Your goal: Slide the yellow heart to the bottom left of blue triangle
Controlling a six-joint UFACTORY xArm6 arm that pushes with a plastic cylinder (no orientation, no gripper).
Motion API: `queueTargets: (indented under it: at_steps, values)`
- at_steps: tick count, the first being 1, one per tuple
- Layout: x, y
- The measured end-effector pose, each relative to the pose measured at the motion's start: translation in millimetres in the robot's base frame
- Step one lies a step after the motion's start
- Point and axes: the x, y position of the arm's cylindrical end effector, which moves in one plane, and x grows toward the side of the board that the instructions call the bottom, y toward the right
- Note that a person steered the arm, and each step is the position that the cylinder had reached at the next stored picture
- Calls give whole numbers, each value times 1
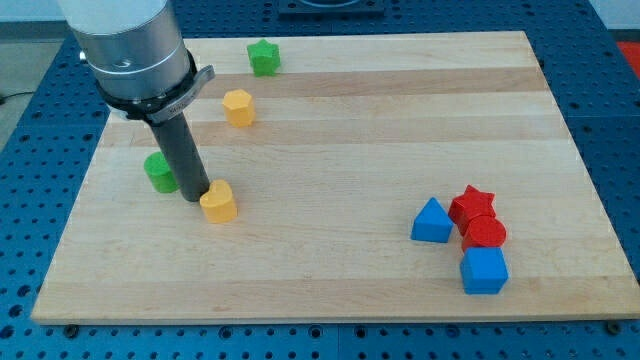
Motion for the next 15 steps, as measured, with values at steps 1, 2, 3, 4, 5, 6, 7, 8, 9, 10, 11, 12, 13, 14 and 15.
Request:
queueTargets:
  at_steps: [1, 2, 3, 4, 5, 6, 7, 8, 9, 10, 11, 12, 13, 14, 15]
  values:
    - [0, 0]
    - [21, 46]
    - [46, 68]
    - [50, 130]
    - [71, 153]
    - [71, 102]
    - [81, 90]
    - [103, 62]
    - [108, 143]
    - [103, 180]
    - [99, 189]
    - [99, 189]
    - [99, 187]
    - [99, 186]
    - [99, 186]
